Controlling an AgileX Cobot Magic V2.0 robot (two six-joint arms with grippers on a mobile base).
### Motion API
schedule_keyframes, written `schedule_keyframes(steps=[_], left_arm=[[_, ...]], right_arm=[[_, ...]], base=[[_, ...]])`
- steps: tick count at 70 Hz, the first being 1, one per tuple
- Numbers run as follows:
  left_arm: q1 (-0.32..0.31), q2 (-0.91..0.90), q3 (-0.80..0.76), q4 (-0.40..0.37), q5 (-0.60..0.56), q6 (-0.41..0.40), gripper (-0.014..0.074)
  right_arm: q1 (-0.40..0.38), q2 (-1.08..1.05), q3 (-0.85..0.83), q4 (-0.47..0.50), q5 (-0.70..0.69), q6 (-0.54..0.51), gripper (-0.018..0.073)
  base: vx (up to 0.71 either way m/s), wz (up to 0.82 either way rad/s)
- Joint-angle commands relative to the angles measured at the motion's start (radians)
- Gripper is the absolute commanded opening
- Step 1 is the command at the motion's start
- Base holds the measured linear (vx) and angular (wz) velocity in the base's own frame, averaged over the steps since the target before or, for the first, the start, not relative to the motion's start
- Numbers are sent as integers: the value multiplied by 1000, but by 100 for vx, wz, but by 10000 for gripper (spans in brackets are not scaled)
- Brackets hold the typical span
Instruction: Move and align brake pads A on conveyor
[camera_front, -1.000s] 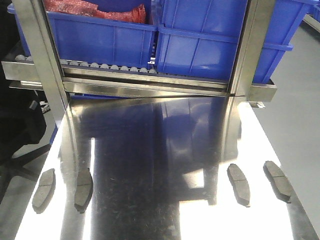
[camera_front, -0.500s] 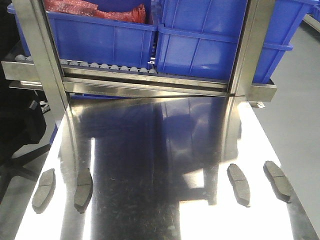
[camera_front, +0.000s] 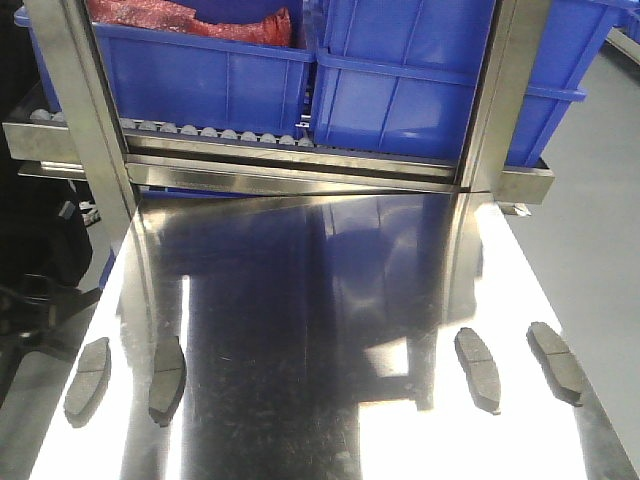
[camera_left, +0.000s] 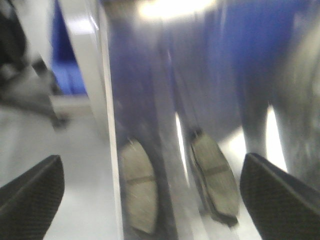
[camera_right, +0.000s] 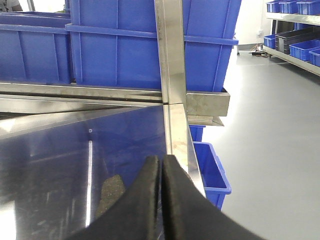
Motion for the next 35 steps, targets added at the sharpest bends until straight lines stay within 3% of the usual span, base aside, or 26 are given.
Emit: schedule_keyframes(steps=[1,10,22,35], left_arm=[[-32,98,-77,-17,13,-42,664],[-57,245,-146,25,93,-131,661],[-61,398,-229,202,158,-313,659],[-61,477,-245,211,162,-326,652]], right_arm=[[0,-10,6,-5,-76,-10,-3],[0,-10,6,-5,-76,-10,-3],[0,-10,6,-5,-76,-10,-3],[0,-10,6,-5,-76,-10,-3]], base=[[0,0],[0,0],[0,0],[0,0]])
